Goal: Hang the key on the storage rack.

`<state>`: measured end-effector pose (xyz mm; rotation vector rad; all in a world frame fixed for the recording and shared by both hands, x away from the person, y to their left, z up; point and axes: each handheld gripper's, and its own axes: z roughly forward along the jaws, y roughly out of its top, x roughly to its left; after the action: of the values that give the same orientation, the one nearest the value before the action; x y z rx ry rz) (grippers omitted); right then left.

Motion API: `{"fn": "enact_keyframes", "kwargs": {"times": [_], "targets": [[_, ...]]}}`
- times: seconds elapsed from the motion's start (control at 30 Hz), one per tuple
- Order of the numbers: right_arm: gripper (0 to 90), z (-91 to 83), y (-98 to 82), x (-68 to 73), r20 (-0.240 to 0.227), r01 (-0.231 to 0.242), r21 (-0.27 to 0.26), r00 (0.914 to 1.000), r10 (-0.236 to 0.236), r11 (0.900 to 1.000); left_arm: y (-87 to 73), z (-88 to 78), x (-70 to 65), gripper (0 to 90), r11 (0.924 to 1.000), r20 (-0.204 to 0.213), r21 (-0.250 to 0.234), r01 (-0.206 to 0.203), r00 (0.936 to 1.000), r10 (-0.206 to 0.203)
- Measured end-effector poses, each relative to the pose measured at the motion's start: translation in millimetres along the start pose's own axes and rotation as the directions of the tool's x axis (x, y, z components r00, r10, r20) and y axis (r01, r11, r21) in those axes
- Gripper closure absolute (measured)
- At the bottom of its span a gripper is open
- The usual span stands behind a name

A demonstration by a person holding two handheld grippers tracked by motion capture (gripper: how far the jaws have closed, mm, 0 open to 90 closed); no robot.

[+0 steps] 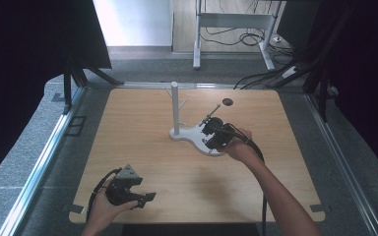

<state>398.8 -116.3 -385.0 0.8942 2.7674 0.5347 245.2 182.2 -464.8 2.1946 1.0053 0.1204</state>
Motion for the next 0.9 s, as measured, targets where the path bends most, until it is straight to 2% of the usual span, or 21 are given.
{"fn": "enact_keyframes", "kwargs": {"times": [0.9], "targets": [[84.0,3.1,33.3,-15.5,0.001,-0.039,-0.019,0.9992,0.039,0.999,-0.1,-1.8,0.9,23.4,1.0,0.003,-0.005,0.0,1.0,0.0]]}}
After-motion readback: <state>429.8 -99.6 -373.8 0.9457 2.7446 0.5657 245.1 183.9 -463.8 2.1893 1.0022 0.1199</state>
